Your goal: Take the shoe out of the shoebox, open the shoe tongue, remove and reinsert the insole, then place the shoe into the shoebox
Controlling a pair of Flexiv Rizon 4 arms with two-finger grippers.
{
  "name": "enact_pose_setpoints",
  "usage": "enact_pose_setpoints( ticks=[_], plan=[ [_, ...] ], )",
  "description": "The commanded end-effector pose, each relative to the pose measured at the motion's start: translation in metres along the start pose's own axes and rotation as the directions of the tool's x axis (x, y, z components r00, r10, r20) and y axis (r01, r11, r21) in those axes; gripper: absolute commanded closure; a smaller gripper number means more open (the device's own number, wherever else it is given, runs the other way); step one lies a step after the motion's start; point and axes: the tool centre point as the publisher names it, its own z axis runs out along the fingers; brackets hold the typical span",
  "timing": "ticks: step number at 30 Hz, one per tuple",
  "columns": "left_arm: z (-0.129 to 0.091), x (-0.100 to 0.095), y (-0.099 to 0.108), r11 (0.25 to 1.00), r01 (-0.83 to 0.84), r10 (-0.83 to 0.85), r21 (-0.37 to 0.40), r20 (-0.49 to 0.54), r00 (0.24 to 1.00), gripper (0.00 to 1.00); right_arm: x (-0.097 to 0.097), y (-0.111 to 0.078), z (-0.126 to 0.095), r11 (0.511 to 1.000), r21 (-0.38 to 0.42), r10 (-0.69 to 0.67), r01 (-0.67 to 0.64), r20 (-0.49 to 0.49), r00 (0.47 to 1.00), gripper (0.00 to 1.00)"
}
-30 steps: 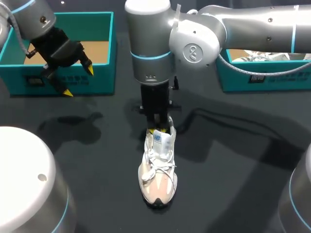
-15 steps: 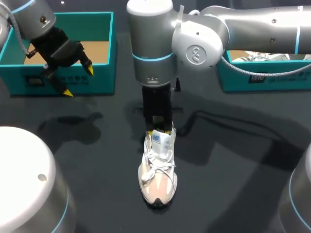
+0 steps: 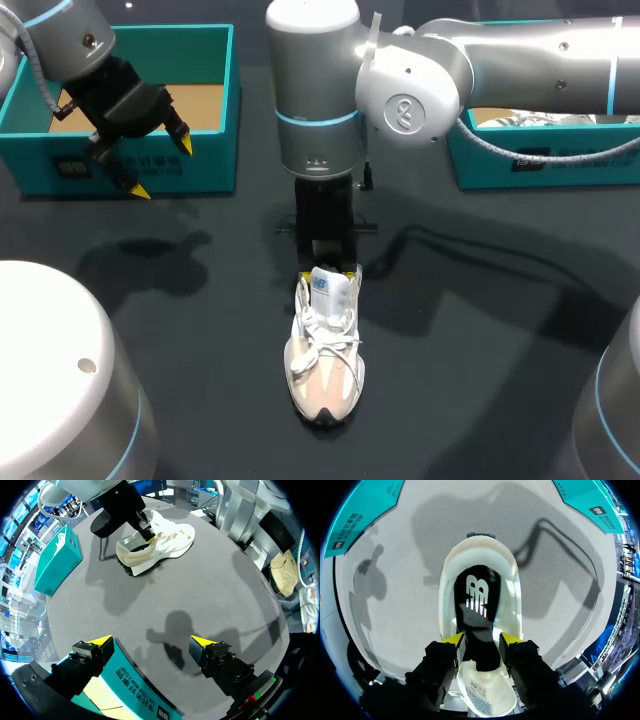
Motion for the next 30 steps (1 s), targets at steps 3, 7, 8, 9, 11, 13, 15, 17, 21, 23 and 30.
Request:
enact_pose_setpoints(
  ticks=[3, 7, 8, 9, 11, 13, 15, 17, 21, 23, 30],
  plan=[
    [0.0, 0.0, 0.0, 1.0, 0.0, 0.0, -0.003, -0.002, 1.0, 0.0, 0.003, 0.002, 0.002, 1.0, 0.01, 0.001, -0.001, 0.005, 1.0, 0.51],
    [0.0, 0.0, 0.0, 1.0, 0.0, 0.0, -0.003, -0.002, 1.0, 0.0, 0.004, 0.001, 0.0, 1.0, 0.014, 0.006, -0.006, 0.012, 1.0, 0.42],
    [0.0, 0.0, 0.0, 1.0, 0.0, 0.0, -0.003, -0.002, 1.0, 0.0, 0.004, 0.0, 0.0, 1.0, 0.015, 0.008, -0.008, 0.014, 1.0, 0.36],
    [0.0, 0.0, 0.0, 1.0, 0.0, 0.0, -0.003, -0.002, 1.0, 0.0, 0.005, 0.0, -0.001, 1.0, 0.015, 0.01, -0.011, 0.017, 1.0, 0.31],
    [0.0, 0.0, 0.0, 1.0, 0.0, 0.0, -0.003, -0.002, 1.0, 0.0, 0.005, -0.002, -0.002, 1.0, 0.016, 0.018, -0.018, 0.02, 1.0, 0.21],
    [0.0, 0.0, 0.0, 1.0, 0.0, 0.0, -0.003, -0.002, 1.0, 0.0, 0.004, -0.004, -0.002, 0.999, 0.018, 0.03, -0.03, 0.02, 0.999, 0.18],
    [0.0, 0.0, 0.0, 1.0, 0.0, 0.0, -0.003, -0.002, 1.0, 0.0, 0.003, -0.006, -0.001, 0.999, 0.018, 0.038, -0.038, 0.017, 0.999, 0.17],
    [0.0, 0.0, 0.0, 1.0, 0.0, 0.0, -0.003, -0.002, 1.0, 0.0, 0.002, -0.007, -0.001, 0.999, 0.017, 0.042, -0.042, 0.014, 0.999, 0.18],
    [0.0, 0.0, 0.0, 1.0, 0.0, 0.0, -0.003, -0.002, 1.0, 0.0, 0.001, -0.009, -0.001, 0.999, 0.015, 0.048, -0.049, 0.011, 0.999, 0.2],
    [0.0, 0.0, 0.0, 1.0, 0.0, 0.0, -0.003, -0.002, 1.0, 0.0, 0.0, -0.009, -0.001, 0.999, 0.015, 0.049, -0.05, 0.01, 0.999, 0.2],
    [0.0, 0.0, 0.0, 1.0, 0.0, 0.0, -0.003, -0.002, 1.0, 0.0, -0.003, -0.009, -0.003, 0.999, 0.019, 0.05, -0.05, 0.01, 0.999, 0.22]
  ],
)
